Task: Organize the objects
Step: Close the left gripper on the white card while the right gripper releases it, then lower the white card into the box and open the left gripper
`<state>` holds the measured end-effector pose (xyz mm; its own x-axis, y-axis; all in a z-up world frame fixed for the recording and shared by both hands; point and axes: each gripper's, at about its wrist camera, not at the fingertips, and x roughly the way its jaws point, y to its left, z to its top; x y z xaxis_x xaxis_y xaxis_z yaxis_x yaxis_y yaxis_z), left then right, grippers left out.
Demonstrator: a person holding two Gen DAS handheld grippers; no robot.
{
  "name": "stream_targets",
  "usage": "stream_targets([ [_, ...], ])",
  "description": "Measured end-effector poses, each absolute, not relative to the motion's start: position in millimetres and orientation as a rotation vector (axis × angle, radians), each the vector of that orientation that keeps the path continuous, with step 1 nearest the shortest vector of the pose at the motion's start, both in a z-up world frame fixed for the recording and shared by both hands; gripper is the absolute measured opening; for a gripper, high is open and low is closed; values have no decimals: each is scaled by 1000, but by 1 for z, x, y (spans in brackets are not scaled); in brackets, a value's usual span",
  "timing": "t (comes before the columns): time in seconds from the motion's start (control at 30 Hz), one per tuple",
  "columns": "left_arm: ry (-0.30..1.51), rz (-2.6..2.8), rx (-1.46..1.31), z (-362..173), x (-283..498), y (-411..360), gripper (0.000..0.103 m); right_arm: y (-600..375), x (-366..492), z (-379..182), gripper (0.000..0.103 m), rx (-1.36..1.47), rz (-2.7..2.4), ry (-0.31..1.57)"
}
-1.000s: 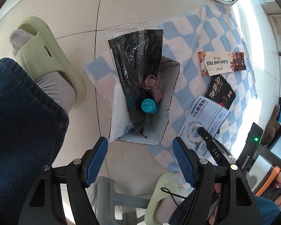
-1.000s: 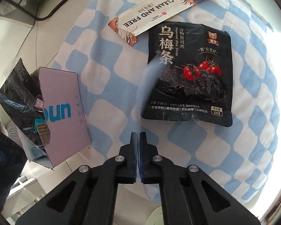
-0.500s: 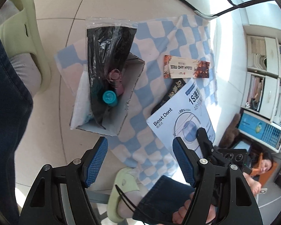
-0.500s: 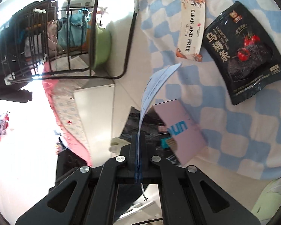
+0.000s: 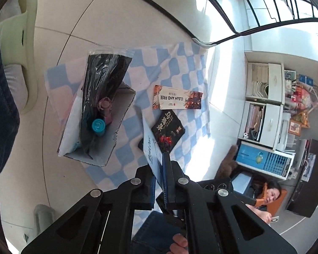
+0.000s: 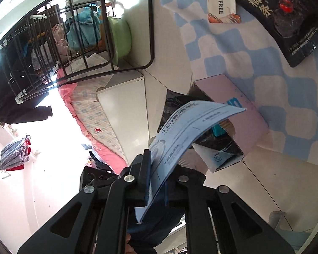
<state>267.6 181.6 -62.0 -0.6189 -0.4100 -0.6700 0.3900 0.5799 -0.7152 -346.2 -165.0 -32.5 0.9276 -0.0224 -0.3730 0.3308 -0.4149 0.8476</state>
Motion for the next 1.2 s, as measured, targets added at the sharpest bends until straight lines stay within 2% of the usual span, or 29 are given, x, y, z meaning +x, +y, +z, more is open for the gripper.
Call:
stream_targets([
  [0.17, 1778, -1185, 80, -30, 263, 182, 0, -164, -359, -41, 48, 1954, -548, 376],
  [0.3, 1757, -1174, 106, -21, 264, 188, 0, -165, -362, -44, 47, 1928, -553, 399],
  [0.53, 1758, -1124, 243, -10, 263, 185, 0, -156, -336, -47, 46, 1856, -518, 628],
  [0.93, 1783, -1226, 517, -16, 221, 135, 0, -148, -403, -86, 46, 2106, -754, 496],
  [1.03, 1692, -1173, 705, -34, 217, 120, 0, -149, -402, -88, 46, 2124, -742, 472],
  [1.2, 1703, -991, 734, -56, 238, 119, 0, -152, -391, -85, 46, 2111, -703, 488],
])
